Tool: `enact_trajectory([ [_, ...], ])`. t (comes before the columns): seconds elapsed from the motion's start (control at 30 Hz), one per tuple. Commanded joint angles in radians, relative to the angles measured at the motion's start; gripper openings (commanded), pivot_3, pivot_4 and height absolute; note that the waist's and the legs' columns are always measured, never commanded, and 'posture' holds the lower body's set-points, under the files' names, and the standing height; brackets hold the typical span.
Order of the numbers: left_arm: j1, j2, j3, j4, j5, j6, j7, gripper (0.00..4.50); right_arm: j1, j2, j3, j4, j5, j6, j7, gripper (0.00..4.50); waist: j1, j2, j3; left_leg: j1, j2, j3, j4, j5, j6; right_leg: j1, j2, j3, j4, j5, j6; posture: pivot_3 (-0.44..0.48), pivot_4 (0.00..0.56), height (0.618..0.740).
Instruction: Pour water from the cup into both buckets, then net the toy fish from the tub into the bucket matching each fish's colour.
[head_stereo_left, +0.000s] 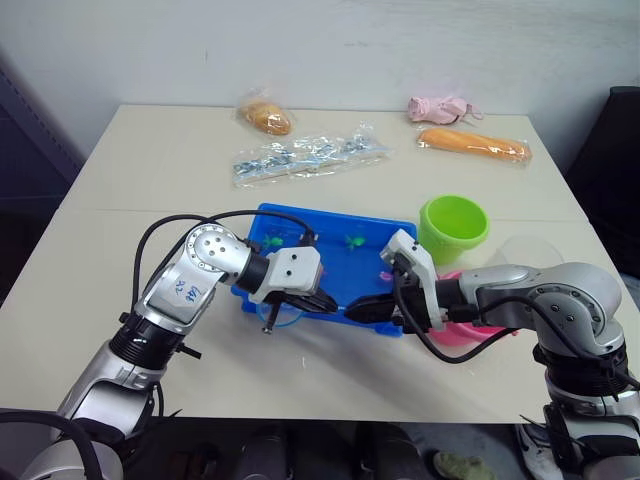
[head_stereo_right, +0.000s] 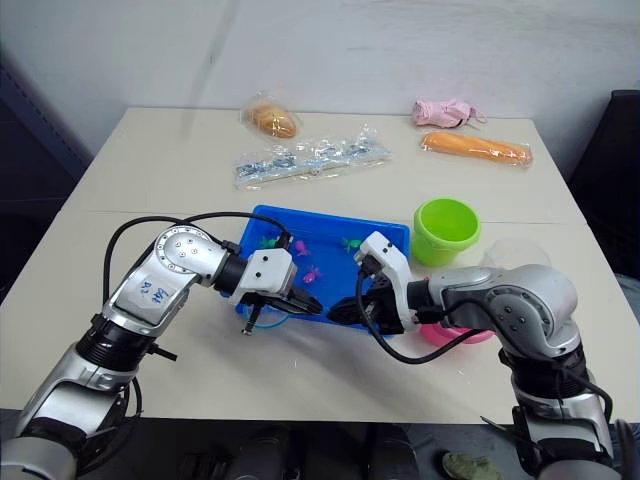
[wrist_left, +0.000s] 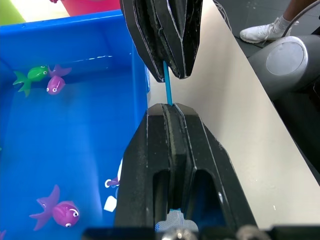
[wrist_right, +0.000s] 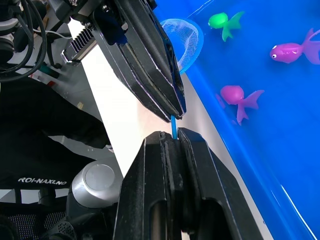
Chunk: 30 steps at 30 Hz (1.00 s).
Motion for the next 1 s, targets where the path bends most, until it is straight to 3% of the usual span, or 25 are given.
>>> enact_trajectory([
  [0.03,-0.008,0.010,0.040,-0.034,-0.055,0.035,-0.022,0.00,-0.007,-0.001,-0.033,-0.012,0.023,-0.008,0.012,0.06,0.000,0.000,0.000,0.000,0.000,0.000,0.000,0.000,0.000,0.000,0.000,0.000,0.000,0.000,0.000,0.000,0.150,0.740],
  [0.07,-0.002,0.006,0.063,-0.045,-0.093,0.062,-0.024,0.53,-0.004,-0.001,-0.037,-0.014,0.023,-0.015,0.013,0.00,0.000,0.000,0.000,0.000,0.000,0.000,0.000,0.000,0.000,0.000,0.000,0.000,0.000,0.000,0.000,0.000,0.150,0.740],
  [0.13,0.014,0.004,0.119,-0.072,-0.183,0.111,-0.039,0.85,0.000,-0.006,-0.047,-0.024,0.029,-0.028,0.020,0.00,0.000,0.000,0.000,0.000,0.000,0.000,0.000,0.000,0.000,0.000,0.000,0.000,0.000,0.000,0.000,0.000,0.150,0.740],
  [0.27,0.051,0.066,0.278,-0.102,-0.346,0.230,-0.050,2.57,0.024,-0.029,-0.115,-0.060,0.089,-0.030,0.043,0.00,-0.002,0.000,0.000,0.000,0.002,-0.003,0.000,0.000,0.000,0.000,0.000,0.000,0.000,0.000,0.000,0.000,0.150,0.740],
  [0.43,0.086,0.108,0.557,0.014,-0.456,0.285,0.088,4.47,0.122,-0.065,-0.261,-0.109,0.209,-0.004,-0.007,0.00,-0.002,0.000,0.000,0.001,0.002,-0.003,0.000,0.000,0.000,0.001,0.000,0.000,0.000,0.000,0.000,0.000,0.150,0.740],
  [0.53,0.160,0.153,0.658,0.093,-0.418,0.203,0.116,4.47,0.190,-0.107,-0.373,-0.129,0.259,0.010,-0.083,0.00,-0.002,0.000,0.000,0.001,0.001,-0.003,0.000,0.000,0.000,0.001,0.000,0.000,0.000,0.000,0.000,0.000,0.150,0.740],
  [0.7,0.304,0.187,0.654,0.062,-0.395,0.132,0.092,4.47,0.248,-0.256,-0.464,-0.154,0.183,-0.083,-0.087,0.00,-0.001,0.000,0.000,0.002,0.001,-0.001,-0.001,0.000,0.000,0.001,-0.001,0.002,-0.001,0.000,0.000,0.000,0.150,0.740],
  [0.8,0.351,0.165,0.627,0.019,-0.408,0.124,0.095,4.47,0.291,-0.383,-0.402,-0.150,-0.024,-0.289,0.008,0.00,0.005,0.000,0.000,0.002,0.002,-0.001,-0.001,0.000,0.000,0.001,-0.001,0.002,-0.001,0.000,0.000,0.000,0.150,0.740],
  [1.0,0.351,0.118,0.556,-0.030,-0.413,0.141,0.119,4.47,0.313,-0.511,-0.230,-0.076,-0.344,-0.660,0.174,0.00,-0.001,0.000,0.000,0.003,0.000,0.001,-0.001,0.000,0.001,0.001,-0.002,0.004,-0.001,0.001,0.002,0.000,0.150,0.740],
])
